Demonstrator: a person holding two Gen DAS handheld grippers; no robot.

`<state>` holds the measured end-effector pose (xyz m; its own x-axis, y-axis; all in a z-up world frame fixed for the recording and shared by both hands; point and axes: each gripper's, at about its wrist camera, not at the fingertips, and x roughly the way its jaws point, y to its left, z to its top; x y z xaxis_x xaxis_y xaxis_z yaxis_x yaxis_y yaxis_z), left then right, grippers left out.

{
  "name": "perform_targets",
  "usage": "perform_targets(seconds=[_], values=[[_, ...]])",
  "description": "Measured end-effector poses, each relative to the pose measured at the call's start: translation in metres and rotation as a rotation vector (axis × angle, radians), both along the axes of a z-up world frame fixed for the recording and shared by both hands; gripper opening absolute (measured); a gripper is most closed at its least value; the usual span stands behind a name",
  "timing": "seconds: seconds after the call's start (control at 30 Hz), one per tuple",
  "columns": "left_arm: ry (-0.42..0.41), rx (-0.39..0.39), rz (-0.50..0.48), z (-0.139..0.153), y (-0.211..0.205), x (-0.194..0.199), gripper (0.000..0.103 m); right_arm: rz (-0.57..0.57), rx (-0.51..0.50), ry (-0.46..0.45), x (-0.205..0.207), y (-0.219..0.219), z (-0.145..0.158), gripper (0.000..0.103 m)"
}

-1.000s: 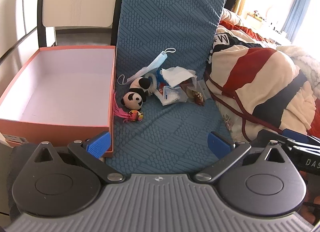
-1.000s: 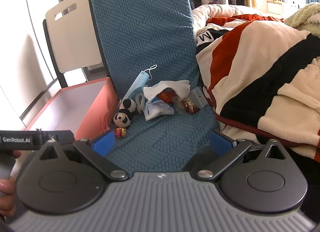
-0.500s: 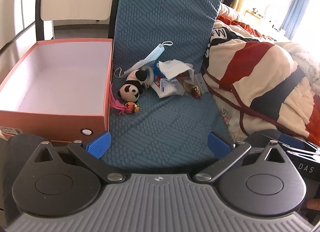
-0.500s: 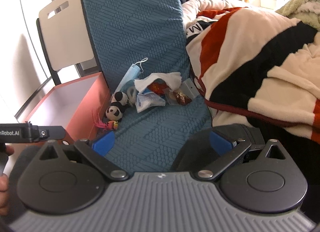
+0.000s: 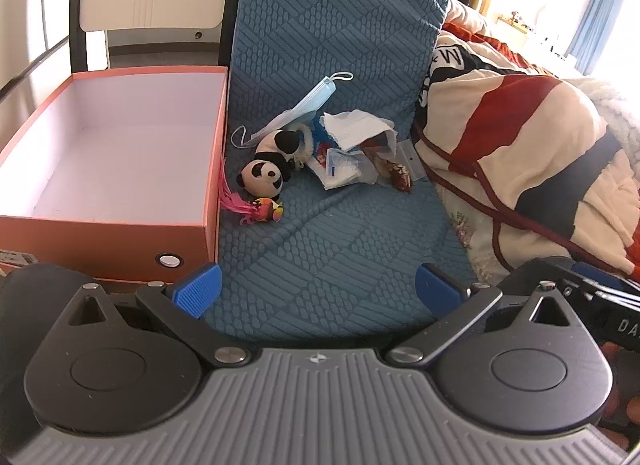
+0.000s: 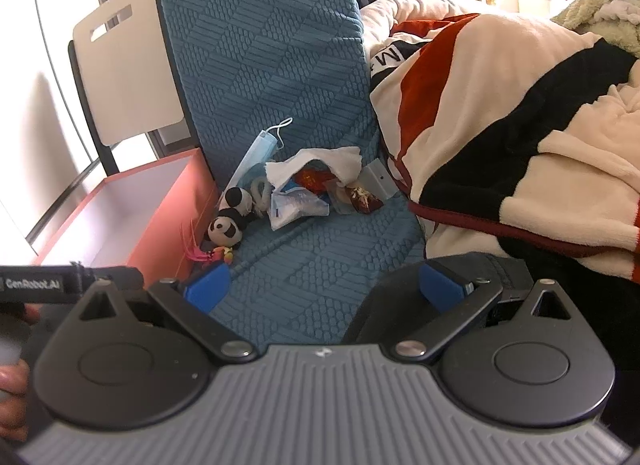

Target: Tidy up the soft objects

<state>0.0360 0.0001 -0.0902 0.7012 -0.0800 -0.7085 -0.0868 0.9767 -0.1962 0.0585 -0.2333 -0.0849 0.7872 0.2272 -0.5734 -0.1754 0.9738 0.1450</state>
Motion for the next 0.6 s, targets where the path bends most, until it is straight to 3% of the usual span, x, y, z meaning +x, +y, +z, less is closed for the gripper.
perform_targets(seconds=[0.4,0.6], values=[[0.022,0.015,0.008,-0.018,0.002,0.018,0.103,0.007,0.02,-0.014,0.028,0.006,-0.004,0.103],[0.02,0.069,-0.02,-0.027,-0.005,0.028,0.103,0.019,0.048,0.01,0.055,0.011,-0.012,0.103]])
